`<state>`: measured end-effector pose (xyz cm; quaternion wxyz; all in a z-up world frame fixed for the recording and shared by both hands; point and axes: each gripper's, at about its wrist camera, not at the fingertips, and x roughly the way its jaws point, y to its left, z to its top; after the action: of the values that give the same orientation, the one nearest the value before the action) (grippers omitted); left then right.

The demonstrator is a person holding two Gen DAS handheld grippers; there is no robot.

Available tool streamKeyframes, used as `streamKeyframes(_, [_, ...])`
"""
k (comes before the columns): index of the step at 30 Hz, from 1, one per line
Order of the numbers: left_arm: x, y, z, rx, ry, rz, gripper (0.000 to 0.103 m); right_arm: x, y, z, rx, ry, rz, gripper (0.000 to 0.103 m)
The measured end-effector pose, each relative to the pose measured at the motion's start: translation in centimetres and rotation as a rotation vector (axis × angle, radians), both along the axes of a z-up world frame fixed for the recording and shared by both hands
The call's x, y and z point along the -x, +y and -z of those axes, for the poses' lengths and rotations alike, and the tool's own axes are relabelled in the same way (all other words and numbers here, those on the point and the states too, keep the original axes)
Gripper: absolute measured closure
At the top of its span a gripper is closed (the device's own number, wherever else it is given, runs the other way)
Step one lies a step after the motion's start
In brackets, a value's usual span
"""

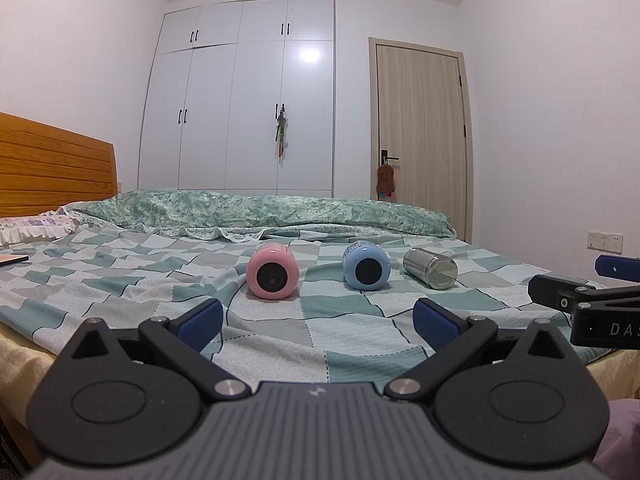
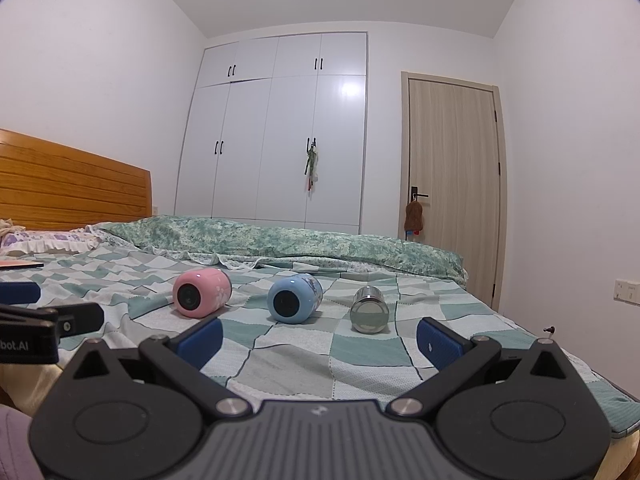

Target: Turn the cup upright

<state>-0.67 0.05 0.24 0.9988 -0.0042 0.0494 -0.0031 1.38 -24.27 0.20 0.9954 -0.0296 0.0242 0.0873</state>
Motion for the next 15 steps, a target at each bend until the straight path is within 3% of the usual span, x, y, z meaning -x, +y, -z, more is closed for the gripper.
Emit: streamKeyframes(15, [0.07, 0.03, 0.03, 0.001, -0.001, 0.001, 0.0, 0.09, 0.11, 0.1, 0.001, -0.002, 0.001, 0.0])
